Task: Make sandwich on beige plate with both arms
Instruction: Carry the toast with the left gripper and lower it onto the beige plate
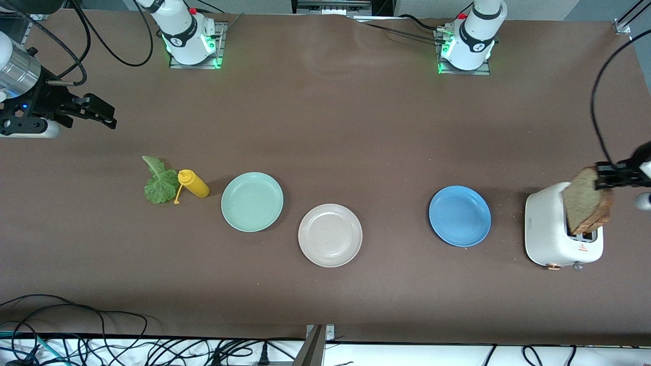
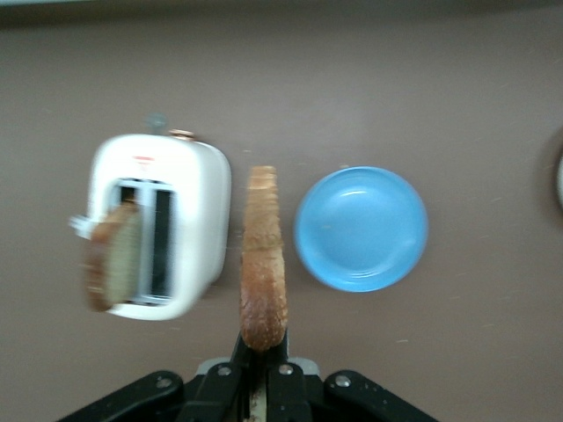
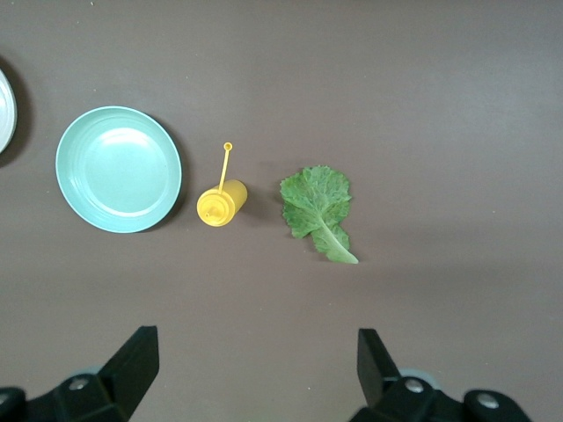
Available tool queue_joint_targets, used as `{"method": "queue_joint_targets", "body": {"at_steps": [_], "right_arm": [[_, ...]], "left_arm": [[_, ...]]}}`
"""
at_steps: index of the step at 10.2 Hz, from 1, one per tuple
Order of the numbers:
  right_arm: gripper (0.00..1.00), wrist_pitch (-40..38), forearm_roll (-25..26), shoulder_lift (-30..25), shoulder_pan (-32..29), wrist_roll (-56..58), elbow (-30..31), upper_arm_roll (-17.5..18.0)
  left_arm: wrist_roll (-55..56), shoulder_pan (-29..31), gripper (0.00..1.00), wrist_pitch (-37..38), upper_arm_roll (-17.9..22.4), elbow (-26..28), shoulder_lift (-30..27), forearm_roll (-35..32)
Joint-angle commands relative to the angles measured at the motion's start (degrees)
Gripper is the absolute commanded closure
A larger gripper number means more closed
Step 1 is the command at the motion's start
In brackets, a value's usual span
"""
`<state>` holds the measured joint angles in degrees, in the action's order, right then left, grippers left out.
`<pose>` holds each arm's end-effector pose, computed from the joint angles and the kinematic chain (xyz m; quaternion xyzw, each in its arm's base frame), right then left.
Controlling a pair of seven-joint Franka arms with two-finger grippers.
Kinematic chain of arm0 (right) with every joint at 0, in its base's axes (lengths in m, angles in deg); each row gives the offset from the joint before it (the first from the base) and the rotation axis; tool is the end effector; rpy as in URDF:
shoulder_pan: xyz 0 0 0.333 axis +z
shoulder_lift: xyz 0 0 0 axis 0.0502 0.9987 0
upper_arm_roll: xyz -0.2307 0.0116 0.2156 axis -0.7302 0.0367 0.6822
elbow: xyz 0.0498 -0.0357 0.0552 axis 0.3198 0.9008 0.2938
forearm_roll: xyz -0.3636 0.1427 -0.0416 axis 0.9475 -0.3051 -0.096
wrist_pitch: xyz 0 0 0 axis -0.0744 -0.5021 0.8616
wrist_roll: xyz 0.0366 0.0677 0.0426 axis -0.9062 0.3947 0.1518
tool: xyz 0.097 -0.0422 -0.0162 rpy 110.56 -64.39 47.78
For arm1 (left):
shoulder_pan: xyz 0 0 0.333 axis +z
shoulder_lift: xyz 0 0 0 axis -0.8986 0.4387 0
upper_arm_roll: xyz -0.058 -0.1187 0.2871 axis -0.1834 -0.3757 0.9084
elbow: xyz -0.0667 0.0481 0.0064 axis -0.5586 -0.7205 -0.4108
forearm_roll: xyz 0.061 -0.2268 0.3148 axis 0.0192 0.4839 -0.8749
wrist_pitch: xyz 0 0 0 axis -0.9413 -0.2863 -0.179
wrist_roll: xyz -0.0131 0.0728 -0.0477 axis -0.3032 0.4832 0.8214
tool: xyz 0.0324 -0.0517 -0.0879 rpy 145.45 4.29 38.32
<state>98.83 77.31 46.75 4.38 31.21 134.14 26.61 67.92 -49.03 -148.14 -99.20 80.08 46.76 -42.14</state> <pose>0.5532 0.0425 0.5942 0.9998 -0.0074 -0.0155 0.0031 0.6584 0.0007 0.5721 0.9998 0.0015 -0.0179 0.0123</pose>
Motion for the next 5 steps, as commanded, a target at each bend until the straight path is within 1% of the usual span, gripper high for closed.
{"method": "queue_joint_targets", "body": {"at_steps": [1,2,3,4,5], "right_arm": [[0.0,-0.14,-0.01,0.41,0.08,0.0,-1.03,-0.11],[0.0,-0.14,-0.01,0.41,0.08,0.0,-1.03,-0.11],[0.0,-0.14,-0.01,0.41,0.08,0.0,-1.03,-0.11],[0.0,-0.14,-0.01,0.41,0.08,0.0,-1.03,-0.11],[0.0,-0.14,-0.01,0.41,0.08,0.0,-1.03,-0.11]], "left_arm": [[19.38,-8.04,1.0,0.16,-3.11,-0.95,4.12,3.77],[25.89,-12.27,1.0,-3.33,-3.03,-1.31,6.5,5.96],[32.48,-14.92,1.0,-10.41,-3.03,-0.61,8.7,9.46],[36.72,-17.64,1.0,-18.22,-3.03,-0.61,11.85,13.5],[39.29,-20.11,1.0,-25.96,-3.03,-0.69,14.93,15.72]]}}
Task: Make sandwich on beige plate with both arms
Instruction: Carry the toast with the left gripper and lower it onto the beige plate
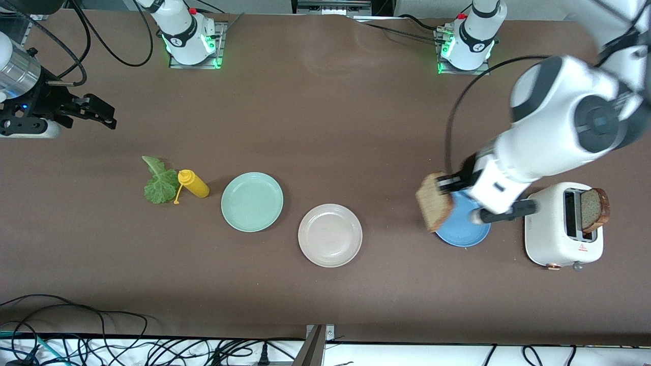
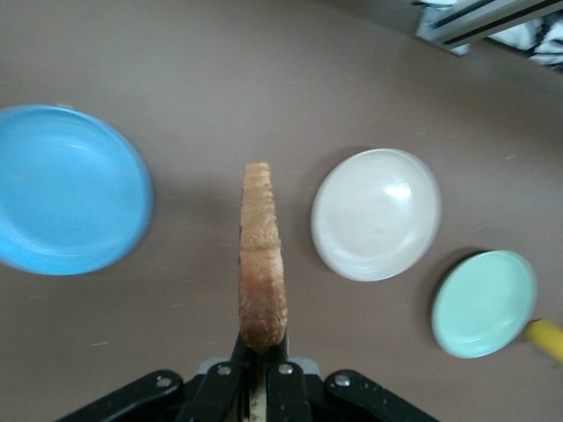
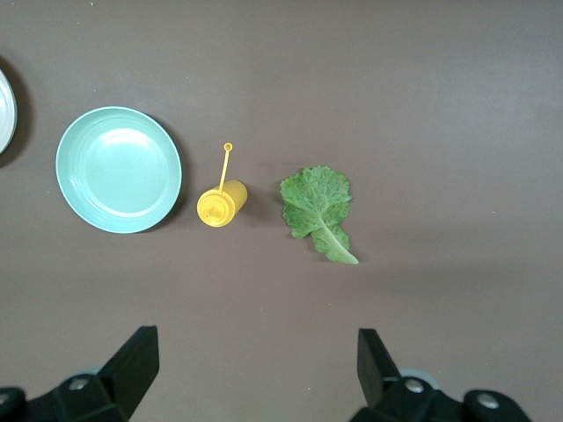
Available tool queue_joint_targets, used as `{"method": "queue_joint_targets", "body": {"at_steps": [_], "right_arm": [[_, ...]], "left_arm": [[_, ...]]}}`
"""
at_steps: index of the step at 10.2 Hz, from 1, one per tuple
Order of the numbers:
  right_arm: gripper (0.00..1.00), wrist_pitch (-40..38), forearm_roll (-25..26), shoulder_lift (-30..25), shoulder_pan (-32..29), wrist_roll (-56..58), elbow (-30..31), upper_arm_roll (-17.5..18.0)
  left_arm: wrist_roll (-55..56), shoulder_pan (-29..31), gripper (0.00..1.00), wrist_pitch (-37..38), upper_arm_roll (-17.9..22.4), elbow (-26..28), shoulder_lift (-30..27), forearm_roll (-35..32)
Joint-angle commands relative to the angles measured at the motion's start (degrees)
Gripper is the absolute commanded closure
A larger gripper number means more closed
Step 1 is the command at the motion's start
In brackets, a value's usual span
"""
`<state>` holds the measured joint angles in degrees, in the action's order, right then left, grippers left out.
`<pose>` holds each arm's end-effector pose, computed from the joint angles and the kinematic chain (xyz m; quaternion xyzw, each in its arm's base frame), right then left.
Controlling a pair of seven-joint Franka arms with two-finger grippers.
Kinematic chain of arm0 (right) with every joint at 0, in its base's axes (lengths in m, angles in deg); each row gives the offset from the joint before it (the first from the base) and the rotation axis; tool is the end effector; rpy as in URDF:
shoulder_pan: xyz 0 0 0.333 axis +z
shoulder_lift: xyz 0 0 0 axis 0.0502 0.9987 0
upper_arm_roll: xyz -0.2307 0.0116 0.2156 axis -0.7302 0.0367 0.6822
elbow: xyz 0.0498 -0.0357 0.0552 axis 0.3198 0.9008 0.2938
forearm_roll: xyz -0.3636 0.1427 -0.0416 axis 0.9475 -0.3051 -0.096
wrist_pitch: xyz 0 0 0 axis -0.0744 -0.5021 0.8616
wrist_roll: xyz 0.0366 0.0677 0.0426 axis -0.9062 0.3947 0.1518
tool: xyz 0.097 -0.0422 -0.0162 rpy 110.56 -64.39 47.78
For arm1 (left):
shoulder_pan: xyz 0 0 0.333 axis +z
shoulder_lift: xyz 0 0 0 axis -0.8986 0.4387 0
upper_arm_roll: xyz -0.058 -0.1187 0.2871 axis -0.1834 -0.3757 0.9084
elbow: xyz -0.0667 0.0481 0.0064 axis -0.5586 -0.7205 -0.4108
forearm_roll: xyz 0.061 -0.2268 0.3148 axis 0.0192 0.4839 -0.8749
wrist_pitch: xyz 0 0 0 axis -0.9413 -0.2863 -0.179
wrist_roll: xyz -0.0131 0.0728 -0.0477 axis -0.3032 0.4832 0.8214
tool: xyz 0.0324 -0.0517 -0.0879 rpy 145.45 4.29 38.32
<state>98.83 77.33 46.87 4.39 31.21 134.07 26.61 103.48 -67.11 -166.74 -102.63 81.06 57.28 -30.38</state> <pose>0.5538 0.0426 0.5936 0.9998 -0.0073 -0.0159 0.0032 0.6738 -0.2617 0.4801 0.9738 0.1561 -0.0372 0.1613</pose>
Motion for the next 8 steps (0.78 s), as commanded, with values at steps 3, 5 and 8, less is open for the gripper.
{"method": "queue_joint_targets", "body": {"at_steps": [3,5,8], "right_arm": [[0.0,-0.14,-0.12,0.29,0.07,0.0,-0.95,-0.1],[0.0,-0.14,-0.12,0.29,0.07,0.0,-0.95,-0.1],[0.0,-0.14,-0.12,0.29,0.07,0.0,-0.95,-0.1]], "left_arm": [[7.7,-8.1,1.0,-30.55,0.41,-1.5,13.2,9.76],[7.18,-10.39,1.0,-40.61,0.41,-1.76,17.34,14.08],[7.35,-11.72,1.0,-41.44,0.41,-1.23,19.29,17.78]]}}
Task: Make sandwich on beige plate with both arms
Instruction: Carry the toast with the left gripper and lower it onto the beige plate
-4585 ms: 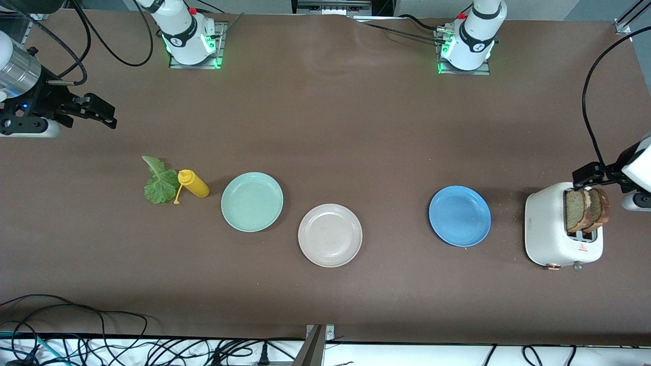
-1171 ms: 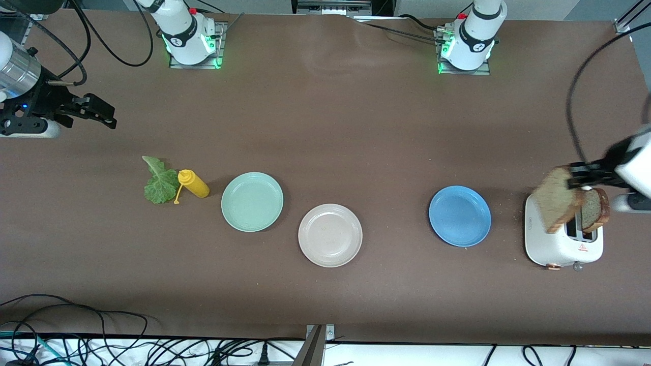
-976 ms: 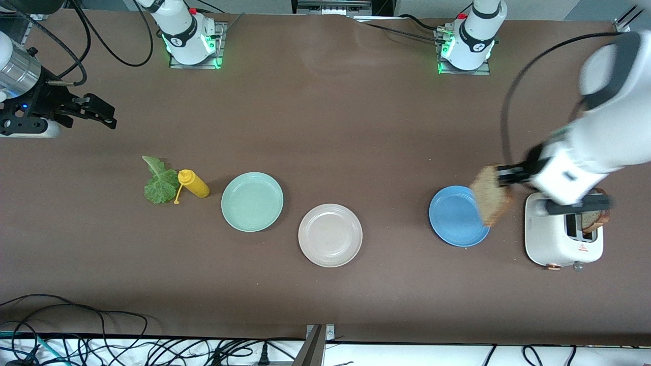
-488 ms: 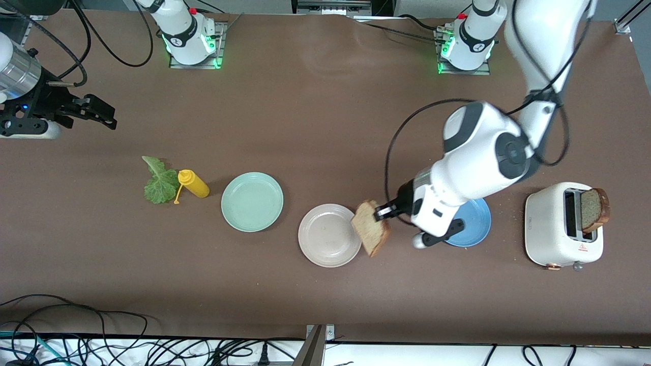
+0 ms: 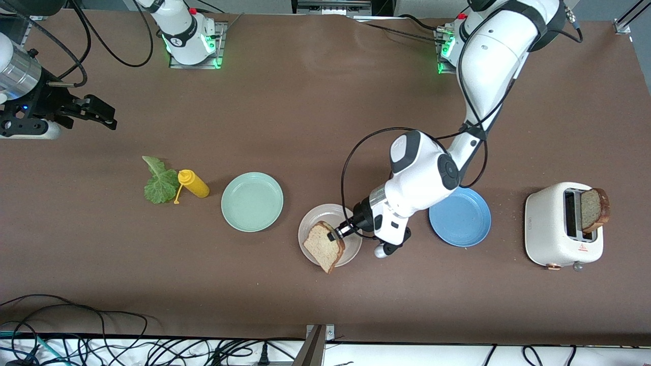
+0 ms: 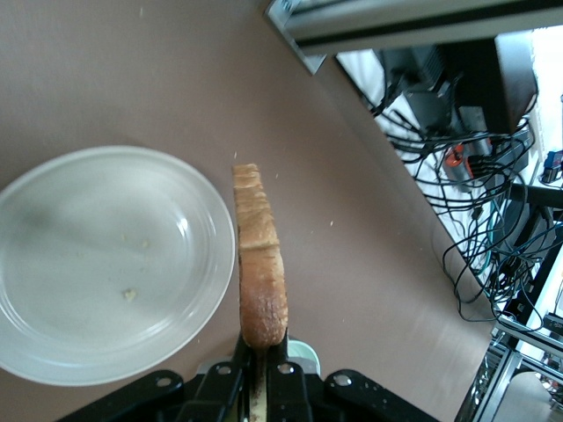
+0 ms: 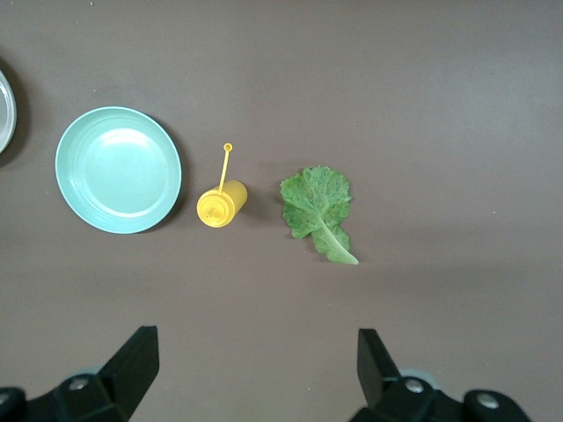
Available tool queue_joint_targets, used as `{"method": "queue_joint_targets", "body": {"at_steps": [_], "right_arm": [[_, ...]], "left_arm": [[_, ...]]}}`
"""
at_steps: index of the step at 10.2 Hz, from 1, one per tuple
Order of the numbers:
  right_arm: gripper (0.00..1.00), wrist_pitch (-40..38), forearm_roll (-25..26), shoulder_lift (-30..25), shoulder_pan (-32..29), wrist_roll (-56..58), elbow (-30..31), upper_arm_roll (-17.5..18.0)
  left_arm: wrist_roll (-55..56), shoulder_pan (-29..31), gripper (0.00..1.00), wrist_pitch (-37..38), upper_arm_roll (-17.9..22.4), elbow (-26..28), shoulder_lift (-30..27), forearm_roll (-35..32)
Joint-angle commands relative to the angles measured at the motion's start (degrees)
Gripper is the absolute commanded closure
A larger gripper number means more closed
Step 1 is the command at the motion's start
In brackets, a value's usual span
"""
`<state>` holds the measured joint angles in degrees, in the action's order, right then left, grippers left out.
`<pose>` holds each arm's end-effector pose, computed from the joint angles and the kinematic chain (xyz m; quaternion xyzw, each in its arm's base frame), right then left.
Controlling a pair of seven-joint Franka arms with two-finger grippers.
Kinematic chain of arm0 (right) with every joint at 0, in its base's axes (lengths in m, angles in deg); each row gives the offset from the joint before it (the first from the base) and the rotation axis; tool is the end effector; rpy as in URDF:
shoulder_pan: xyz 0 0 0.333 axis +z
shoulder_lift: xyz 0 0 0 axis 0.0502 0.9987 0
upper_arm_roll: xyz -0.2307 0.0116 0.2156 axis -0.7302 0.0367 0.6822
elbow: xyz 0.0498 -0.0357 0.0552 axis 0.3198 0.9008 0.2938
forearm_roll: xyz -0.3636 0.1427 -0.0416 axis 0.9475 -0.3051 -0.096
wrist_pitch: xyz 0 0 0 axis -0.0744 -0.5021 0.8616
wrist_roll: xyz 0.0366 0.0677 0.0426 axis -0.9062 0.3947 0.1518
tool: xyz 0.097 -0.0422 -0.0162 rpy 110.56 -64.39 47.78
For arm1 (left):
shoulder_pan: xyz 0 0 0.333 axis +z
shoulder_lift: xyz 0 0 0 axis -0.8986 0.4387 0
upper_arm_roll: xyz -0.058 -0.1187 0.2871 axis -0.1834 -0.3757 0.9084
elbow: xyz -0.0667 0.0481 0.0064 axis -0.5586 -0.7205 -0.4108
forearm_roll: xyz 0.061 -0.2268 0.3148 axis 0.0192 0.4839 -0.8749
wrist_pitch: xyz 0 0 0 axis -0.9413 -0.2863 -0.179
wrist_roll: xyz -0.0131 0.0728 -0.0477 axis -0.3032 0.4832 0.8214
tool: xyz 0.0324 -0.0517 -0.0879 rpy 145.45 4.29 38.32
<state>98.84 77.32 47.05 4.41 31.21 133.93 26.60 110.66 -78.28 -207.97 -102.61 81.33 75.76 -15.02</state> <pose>0.5548 0.0427 0.5931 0.9998 -0.0072 -0.0162 0.0031 0.6939 -0.3913 0.3156 0.8849 0.2968 0.0015 0.3590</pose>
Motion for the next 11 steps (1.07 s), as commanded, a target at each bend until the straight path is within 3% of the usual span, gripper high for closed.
{"method": "queue_joint_targets", "body": {"at_steps": [1,9,10,11], "right_arm": [[0.0,-0.15,-0.11,0.11,0.05,0.0,-0.82,-0.09],[0.0,-0.23,-0.11,0.11,0.05,0.0,-0.82,-0.09],[0.0,-0.15,-0.11,0.11,0.05,0.0,-0.82,-0.09],[0.0,-0.23,-0.03,0.11,0.05,-0.43,-0.82,-0.09]], "left_arm": [[0.44,-0.63,1.0,-0.22,0.38,-1.33,1.15,2.51],[0.61,-1.34,1.0,0.92,0.39,2.71,2.83,2.16],[0.79,-1.25,0.9,2.75,0.47,2.72,2.74,2.16],[0.88,-0.99,0.55,2.94,0.47,2.72,2.65,2.16]]}}
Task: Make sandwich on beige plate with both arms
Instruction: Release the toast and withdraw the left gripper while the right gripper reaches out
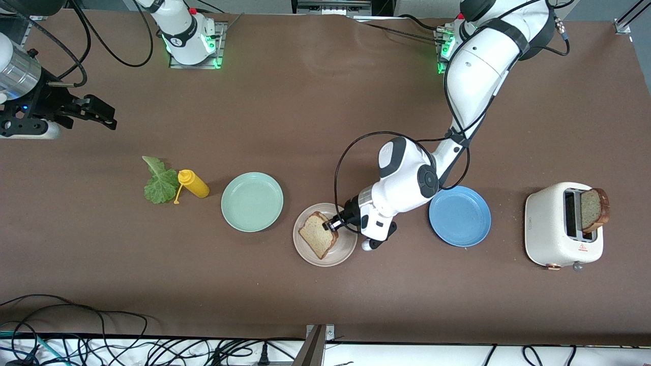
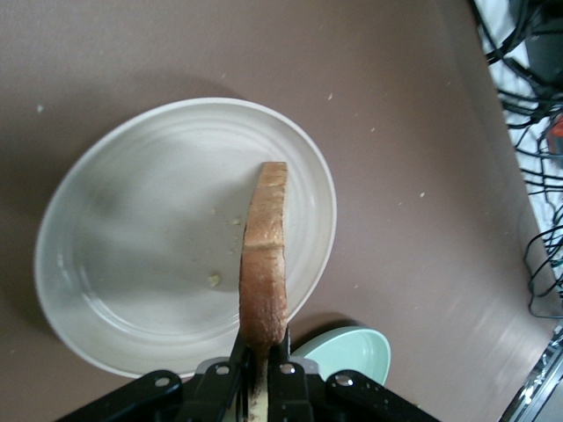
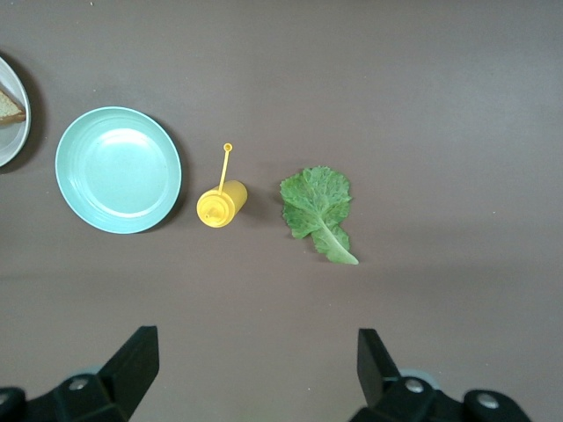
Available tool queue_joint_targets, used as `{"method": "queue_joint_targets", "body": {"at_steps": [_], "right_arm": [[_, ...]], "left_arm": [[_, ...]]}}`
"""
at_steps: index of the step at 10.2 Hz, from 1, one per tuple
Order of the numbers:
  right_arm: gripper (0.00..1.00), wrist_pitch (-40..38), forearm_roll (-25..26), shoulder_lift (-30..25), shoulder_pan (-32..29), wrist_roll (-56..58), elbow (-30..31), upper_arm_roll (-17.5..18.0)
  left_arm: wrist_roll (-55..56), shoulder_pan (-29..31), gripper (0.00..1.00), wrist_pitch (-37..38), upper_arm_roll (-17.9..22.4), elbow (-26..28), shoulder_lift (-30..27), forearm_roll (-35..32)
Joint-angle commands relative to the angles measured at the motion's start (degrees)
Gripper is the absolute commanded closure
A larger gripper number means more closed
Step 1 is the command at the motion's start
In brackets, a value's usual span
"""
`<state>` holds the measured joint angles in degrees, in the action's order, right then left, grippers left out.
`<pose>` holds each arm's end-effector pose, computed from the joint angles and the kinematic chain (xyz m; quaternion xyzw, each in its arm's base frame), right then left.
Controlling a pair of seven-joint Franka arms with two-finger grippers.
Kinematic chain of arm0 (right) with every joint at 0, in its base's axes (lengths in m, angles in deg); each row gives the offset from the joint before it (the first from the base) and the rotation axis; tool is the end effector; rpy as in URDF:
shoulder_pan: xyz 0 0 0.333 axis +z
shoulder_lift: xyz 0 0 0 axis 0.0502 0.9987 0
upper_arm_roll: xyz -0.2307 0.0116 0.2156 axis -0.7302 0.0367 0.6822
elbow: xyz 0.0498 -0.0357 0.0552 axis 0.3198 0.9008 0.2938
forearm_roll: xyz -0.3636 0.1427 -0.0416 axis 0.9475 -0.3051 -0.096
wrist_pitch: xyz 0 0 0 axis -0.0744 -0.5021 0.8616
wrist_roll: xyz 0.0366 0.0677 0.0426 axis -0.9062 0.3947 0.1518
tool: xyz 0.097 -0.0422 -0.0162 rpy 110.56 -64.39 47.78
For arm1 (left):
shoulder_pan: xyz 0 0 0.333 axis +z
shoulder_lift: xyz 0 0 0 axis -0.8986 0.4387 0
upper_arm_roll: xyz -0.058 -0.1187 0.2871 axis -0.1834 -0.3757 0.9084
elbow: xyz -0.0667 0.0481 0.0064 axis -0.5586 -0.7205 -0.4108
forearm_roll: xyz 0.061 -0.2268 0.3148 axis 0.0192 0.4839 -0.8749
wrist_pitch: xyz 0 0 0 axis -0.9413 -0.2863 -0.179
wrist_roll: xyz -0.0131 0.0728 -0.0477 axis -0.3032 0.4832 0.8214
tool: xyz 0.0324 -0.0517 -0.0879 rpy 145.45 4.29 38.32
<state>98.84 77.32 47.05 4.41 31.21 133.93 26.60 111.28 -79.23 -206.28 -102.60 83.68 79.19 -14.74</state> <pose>0.5548 0.0427 0.5931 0.9998 -0.0072 -0.0162 0.0031 0.6718 -0.4048 0.2479 0.8948 0.3025 -0.0546 0.3239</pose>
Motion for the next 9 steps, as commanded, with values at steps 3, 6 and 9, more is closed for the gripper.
{"method": "queue_joint_targets", "body": {"at_steps": [3,6,9], "right_arm": [[0.0,1.16,-0.11,0.11,0.05,-0.52,-0.81,-0.18],[0.0,3.19,-0.29,0.46,-0.04,-0.61,-0.64,-0.27],[0.0,3.02,-0.38,0.46,-0.12,-0.61,-0.64,-0.27]], "left_arm": [[0.52,1.01,0.0,3.87,1.33,0.37,-1.73,1.35],[-0.18,3.55,0.0,15.2,3.97,-0.24,-3.58,-6.61],[-5.42,10.48,0.0,26.88,3.54,-0.59,-9.27,-15.32]]}}
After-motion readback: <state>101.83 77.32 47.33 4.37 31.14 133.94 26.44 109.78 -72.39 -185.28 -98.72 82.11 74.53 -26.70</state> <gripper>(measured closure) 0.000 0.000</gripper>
